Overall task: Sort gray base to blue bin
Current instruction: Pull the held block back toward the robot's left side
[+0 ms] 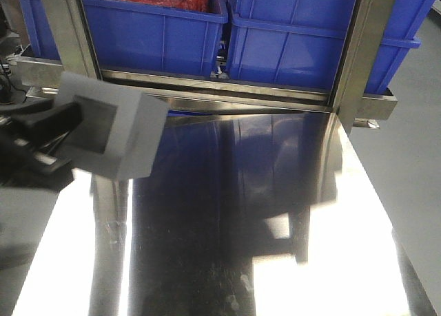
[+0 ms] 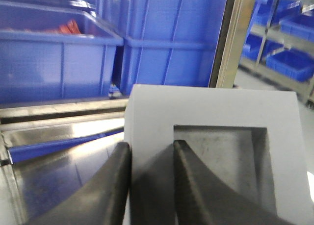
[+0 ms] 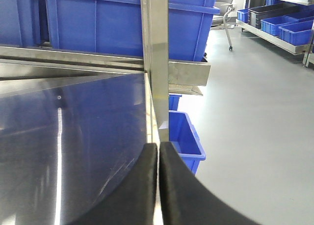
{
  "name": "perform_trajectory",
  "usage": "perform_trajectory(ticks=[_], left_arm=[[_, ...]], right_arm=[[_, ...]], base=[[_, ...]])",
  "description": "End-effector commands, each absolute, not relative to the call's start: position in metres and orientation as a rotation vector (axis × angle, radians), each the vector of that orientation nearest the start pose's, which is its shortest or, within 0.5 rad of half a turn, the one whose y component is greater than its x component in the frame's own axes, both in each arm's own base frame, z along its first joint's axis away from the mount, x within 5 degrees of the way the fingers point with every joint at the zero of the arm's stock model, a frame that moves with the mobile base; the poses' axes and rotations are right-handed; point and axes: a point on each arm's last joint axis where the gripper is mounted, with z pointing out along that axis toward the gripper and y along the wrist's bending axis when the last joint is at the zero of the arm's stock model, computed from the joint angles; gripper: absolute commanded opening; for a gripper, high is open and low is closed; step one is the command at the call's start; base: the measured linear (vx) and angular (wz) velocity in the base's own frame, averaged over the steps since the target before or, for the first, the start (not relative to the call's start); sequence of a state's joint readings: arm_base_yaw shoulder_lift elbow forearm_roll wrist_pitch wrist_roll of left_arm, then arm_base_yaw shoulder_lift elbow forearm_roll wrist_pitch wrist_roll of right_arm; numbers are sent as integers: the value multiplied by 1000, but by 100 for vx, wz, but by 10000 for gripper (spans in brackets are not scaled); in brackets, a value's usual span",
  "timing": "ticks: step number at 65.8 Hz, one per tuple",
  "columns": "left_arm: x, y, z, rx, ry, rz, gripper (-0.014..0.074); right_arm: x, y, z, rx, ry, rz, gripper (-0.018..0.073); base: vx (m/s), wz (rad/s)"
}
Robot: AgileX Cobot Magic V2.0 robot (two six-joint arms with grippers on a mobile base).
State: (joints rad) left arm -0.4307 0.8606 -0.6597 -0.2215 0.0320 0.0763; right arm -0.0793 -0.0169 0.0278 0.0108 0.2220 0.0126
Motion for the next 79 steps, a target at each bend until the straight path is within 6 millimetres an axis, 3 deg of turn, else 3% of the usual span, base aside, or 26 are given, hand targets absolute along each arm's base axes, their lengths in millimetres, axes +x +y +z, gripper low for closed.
perform_trajectory(ticks=[1,15,32,79], left_arm=[[148,-67,360,189,1525,-463,-8],[109,-48,350,176,1435,-477,-8],[83,-37,344,169,1368,-493,-8],[82,-37,344,172,1373,-494,-8]], right_arm=[[56,-4,191,70,1645,-57,-5],[56,-4,191,70,1645,-57,-5],[56,-4,191,70,1645,-57,-5],[56,-4,191,70,1645,-57,-5]], base=[[0,0],[0,0],[0,0],[0,0]])
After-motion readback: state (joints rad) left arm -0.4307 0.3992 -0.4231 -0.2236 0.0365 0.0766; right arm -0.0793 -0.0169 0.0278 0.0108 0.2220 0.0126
